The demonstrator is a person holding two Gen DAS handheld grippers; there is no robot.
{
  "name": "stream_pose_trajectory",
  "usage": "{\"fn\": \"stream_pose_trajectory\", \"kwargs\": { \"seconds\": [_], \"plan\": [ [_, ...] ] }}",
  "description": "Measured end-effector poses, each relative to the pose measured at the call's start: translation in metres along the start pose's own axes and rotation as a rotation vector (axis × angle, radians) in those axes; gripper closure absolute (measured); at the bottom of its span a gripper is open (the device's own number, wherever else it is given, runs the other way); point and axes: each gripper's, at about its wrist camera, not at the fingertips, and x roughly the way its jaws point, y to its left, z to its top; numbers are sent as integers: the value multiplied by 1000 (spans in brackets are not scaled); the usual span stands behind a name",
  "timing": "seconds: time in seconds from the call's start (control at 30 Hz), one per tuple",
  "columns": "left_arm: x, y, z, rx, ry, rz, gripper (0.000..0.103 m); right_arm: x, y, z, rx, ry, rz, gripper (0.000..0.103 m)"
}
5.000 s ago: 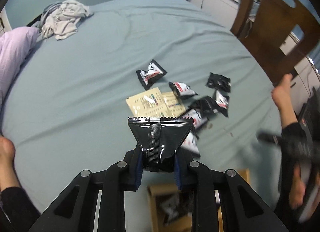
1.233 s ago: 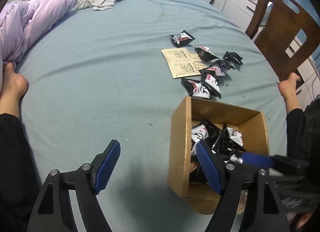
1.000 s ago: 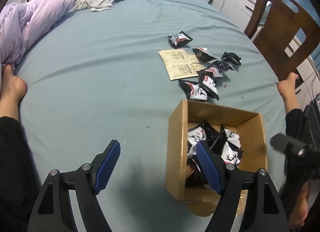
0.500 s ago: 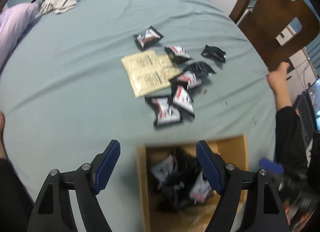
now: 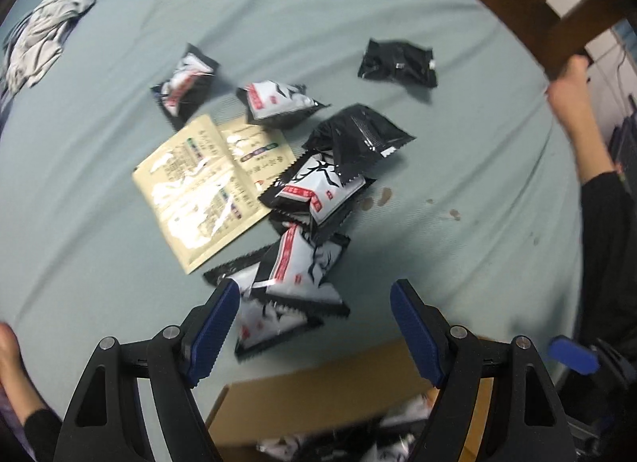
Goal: Organize snacks
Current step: 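Move the left gripper to the pile and grasp a white packet, then carry the white packet over the box with the left gripper while the right gripper grasps a black packet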
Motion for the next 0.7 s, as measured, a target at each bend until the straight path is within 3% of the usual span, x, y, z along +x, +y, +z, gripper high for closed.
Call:
{"fn": "stream_pose_trajectory", "kwargs": {
  "seconds": [0.2, 0.3, 0.37, 0.5, 0.7],
  "plan": [
    [24, -5, 9, 9, 36, 24, 27, 0, -10, 0, -9, -26, -24, 28],
    [34, -4, 9, -5, 65, 30, 54, -3, -13, 0, 8, -31, -17, 28],
    [35, 1, 8, -47, 68, -10, 58, -4, -14, -1, 10, -34, -23, 28],
    [25, 12, 2, -92, 47, -36, 66, -4, -14, -3, 15, -24, -30, 28],
    [-29, 18, -18, -100, -105, -42, 68, -6, -11, -3, 28, -21, -30, 28]
  ]
}}
